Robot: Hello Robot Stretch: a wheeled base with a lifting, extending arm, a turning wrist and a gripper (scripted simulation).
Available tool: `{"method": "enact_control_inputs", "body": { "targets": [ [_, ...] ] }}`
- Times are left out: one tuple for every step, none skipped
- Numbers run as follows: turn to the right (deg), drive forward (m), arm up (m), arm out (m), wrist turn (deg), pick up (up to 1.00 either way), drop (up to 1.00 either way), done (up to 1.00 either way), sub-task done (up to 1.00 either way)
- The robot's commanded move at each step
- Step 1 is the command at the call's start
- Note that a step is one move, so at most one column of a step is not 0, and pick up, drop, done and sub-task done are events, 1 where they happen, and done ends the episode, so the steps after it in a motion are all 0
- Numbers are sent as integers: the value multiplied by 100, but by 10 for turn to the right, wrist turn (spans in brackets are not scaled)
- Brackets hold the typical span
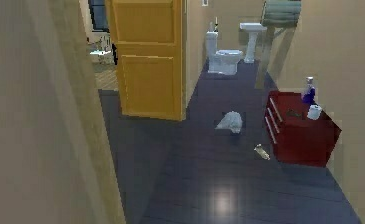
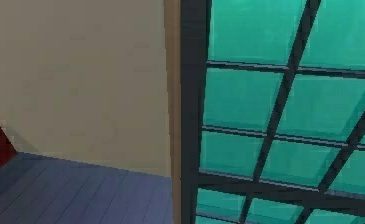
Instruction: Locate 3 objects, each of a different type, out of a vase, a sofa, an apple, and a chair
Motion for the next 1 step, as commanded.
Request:
{"method": "enact_control_inputs", "body": {
  "targets": [
    [30, 0, 0, 0, 0, 0, 0, 0, 0]
  ]
}}
